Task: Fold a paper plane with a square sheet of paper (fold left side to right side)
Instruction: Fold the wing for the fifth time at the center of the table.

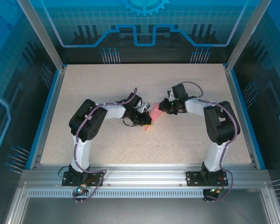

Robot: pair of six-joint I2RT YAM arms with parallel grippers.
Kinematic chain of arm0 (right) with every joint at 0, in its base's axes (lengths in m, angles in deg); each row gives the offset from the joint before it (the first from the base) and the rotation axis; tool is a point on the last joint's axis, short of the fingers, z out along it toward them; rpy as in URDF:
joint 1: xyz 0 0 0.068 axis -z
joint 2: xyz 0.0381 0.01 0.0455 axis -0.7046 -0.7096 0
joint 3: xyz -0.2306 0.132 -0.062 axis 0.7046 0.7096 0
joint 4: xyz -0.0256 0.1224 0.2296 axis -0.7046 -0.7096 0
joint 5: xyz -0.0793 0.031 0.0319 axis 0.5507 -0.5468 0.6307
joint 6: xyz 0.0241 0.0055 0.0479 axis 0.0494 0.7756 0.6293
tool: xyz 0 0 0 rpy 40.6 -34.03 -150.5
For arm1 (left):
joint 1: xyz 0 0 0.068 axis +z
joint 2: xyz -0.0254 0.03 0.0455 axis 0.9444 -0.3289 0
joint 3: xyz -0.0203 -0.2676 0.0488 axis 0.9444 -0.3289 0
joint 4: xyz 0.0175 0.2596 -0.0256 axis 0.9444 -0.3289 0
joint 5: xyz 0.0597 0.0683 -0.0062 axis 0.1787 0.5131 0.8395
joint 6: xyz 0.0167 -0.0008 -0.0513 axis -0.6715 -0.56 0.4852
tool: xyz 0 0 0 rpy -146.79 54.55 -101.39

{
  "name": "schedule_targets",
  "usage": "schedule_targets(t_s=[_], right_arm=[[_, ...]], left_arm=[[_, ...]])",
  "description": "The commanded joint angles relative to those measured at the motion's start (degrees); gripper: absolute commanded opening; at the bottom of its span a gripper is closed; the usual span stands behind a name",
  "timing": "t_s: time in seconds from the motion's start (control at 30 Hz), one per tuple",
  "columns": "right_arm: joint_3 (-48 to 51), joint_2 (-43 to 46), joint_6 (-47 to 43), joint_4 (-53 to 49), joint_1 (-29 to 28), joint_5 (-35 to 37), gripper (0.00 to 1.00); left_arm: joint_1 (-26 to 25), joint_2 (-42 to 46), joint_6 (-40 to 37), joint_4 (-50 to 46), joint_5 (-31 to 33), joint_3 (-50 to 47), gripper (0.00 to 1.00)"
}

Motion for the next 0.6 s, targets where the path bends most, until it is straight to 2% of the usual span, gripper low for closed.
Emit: schedule_targets(t_s=[0.0,0.23,0.4,0.57], right_arm=[[3.24,5.93,-1.45,2.90,0.49,-1.68,0.11],[12.38,8.16,0.18,12.37,-2.65,-5.06,0.05],[11.91,4.65,1.35,16.89,-4.96,-7.05,0.04],[9.47,1.95,0.74,15.95,-6.27,-6.31,0.04]], left_arm=[[0.55,-0.43,0.90,-2.49,0.83,-2.91,0.00],[1.05,-0.42,1.89,-0.27,-0.75,-3.59,0.00],[1.15,-0.33,1.81,-0.36,-0.90,-3.45,0.00],[1.14,-0.22,1.71,-0.29,-1.00,-3.52,0.00]])
